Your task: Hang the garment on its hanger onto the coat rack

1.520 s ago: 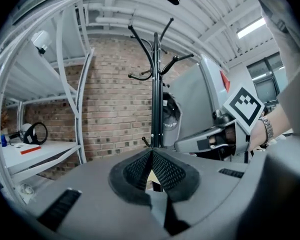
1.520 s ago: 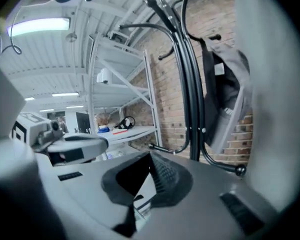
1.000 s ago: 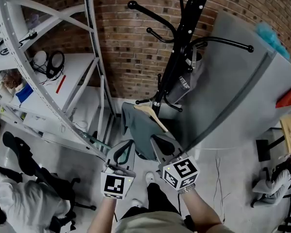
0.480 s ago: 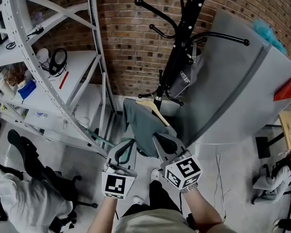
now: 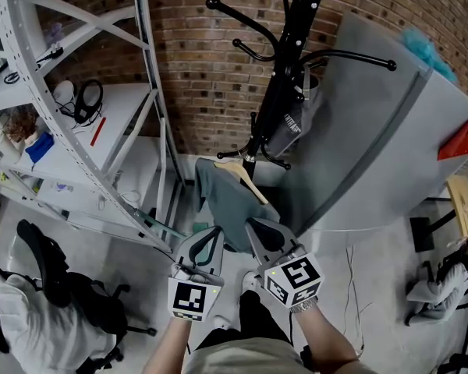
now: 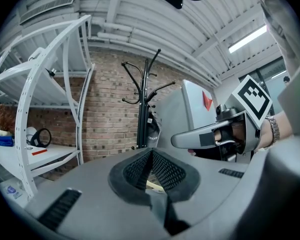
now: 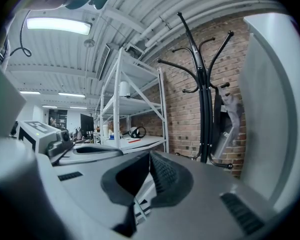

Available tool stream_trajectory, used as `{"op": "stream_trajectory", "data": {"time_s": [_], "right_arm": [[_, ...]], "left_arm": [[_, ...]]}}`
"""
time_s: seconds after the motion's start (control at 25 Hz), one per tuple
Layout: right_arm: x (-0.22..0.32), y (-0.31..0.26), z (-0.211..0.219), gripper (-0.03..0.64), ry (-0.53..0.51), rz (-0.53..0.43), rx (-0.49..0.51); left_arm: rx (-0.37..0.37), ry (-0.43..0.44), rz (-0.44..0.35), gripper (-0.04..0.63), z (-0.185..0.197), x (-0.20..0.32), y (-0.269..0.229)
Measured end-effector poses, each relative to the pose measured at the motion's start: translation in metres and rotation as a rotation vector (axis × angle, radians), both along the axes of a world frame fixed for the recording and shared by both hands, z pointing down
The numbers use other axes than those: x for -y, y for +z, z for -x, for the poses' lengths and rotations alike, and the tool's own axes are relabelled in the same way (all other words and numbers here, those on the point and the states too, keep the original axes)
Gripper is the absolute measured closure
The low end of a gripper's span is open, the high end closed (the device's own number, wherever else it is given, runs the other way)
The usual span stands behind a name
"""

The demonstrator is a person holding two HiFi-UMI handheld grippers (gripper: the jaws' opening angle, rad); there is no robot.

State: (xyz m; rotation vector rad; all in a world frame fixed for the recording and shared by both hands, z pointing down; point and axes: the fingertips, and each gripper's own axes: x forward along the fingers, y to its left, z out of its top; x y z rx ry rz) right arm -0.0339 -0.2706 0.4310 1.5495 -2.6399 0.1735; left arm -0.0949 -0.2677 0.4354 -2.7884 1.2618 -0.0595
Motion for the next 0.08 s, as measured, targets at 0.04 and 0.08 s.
{"op": "stream_trajectory", "data": {"time_s": [0.04,0.08], "right_arm": [[0.0001,0.0012,0.0001,0.594,0.001,0.003,-0.001],[0.0003,0.0024,0.0003,0.594,0.001,0.006,-0.001]], "left_arm": [[0.000,0.002,0.004,0.594,-0.0005,0.0002,0.0005],[0.000,0.005,0.007,0.594,-0.0009,0.0004,0.0011]]}}
